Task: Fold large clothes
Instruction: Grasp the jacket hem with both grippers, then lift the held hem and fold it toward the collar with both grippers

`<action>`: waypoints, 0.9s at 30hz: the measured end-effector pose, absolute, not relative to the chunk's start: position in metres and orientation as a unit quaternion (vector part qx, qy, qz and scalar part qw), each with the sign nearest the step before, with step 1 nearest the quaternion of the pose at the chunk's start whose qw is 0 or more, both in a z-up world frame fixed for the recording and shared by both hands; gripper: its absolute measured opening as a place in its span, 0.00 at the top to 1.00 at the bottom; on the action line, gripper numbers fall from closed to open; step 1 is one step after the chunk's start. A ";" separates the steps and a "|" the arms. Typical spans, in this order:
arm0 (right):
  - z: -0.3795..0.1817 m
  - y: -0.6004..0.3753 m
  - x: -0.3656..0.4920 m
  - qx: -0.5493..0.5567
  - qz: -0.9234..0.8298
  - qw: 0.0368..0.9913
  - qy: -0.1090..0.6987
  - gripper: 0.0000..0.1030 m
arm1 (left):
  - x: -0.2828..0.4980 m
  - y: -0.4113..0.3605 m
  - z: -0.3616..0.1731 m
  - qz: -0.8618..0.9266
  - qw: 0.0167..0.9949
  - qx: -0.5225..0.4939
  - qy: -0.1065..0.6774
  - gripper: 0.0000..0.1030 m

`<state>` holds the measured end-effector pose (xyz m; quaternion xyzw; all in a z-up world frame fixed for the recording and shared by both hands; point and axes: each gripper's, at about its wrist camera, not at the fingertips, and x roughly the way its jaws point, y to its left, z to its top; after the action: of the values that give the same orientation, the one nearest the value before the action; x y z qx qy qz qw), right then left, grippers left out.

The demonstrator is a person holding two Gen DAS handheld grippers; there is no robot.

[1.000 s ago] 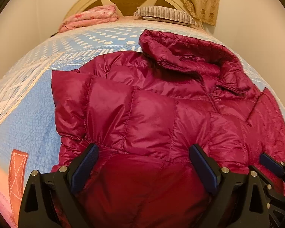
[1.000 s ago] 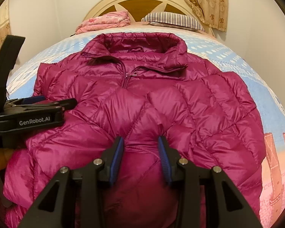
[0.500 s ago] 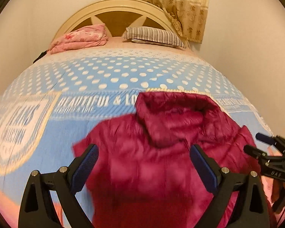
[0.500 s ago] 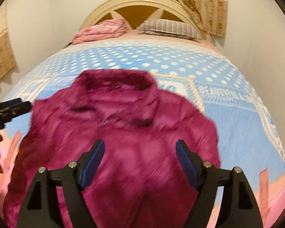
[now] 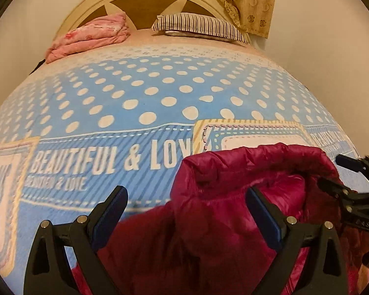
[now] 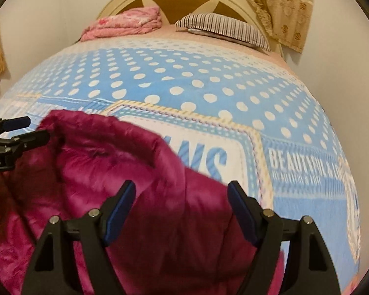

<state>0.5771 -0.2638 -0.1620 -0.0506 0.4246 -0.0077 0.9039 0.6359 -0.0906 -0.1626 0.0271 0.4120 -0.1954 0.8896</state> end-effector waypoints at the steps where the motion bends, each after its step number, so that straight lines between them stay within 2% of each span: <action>1: -0.164 -0.262 0.582 -0.060 -0.008 0.902 0.428 0.32 | 0.635 -0.090 -0.164 -0.201 0.890 0.024 0.407 0.26; 2: -0.170 -0.261 0.589 -0.070 -0.005 0.897 0.436 0.55 | 0.636 -0.091 -0.165 -0.211 0.887 0.021 0.410 0.38; 3: -0.174 -0.261 0.593 -0.079 -0.006 0.892 0.445 0.79 | 0.635 -0.092 -0.167 -0.223 0.880 0.018 0.420 0.58; 4: -0.177 -0.261 0.593 -0.082 -0.006 0.890 0.448 0.83 | 0.631 -0.091 -0.167 -0.225 0.878 0.018 0.423 0.65; 5: -0.178 -0.263 0.592 -0.078 -0.001 0.891 0.446 0.84 | 0.628 -0.090 -0.166 -0.230 0.878 0.017 0.419 0.67; 7: -0.176 -0.264 0.582 -0.076 0.005 0.898 0.433 0.86 | 0.614 -0.088 -0.162 -0.234 0.884 0.026 0.404 0.79; 10: -0.173 -0.269 0.568 -0.062 0.008 0.907 0.418 0.87 | 0.599 -0.078 -0.156 -0.238 0.892 0.014 0.383 0.84; 18: -0.178 -0.268 0.538 -0.093 0.014 0.916 0.391 0.90 | 0.570 -0.062 -0.171 -0.256 0.883 -0.001 0.392 0.85; 24: -0.199 -0.270 0.534 -0.122 0.009 0.908 0.401 0.90 | 0.566 -0.060 -0.181 -0.251 0.884 0.000 0.395 0.85; 26: -0.202 -0.270 0.534 -0.126 0.007 0.908 0.400 0.90 | 0.561 -0.060 -0.175 -0.243 0.890 0.005 0.385 0.78; 27: -0.203 -0.270 0.534 -0.127 0.006 0.908 0.399 0.90 | 0.557 -0.059 -0.169 -0.242 0.894 0.005 0.378 0.60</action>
<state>0.5337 -0.2697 -0.2029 -0.1271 0.3991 0.0058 0.9080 0.5575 -0.0593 -0.1690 0.0051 0.3776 -0.2419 0.8938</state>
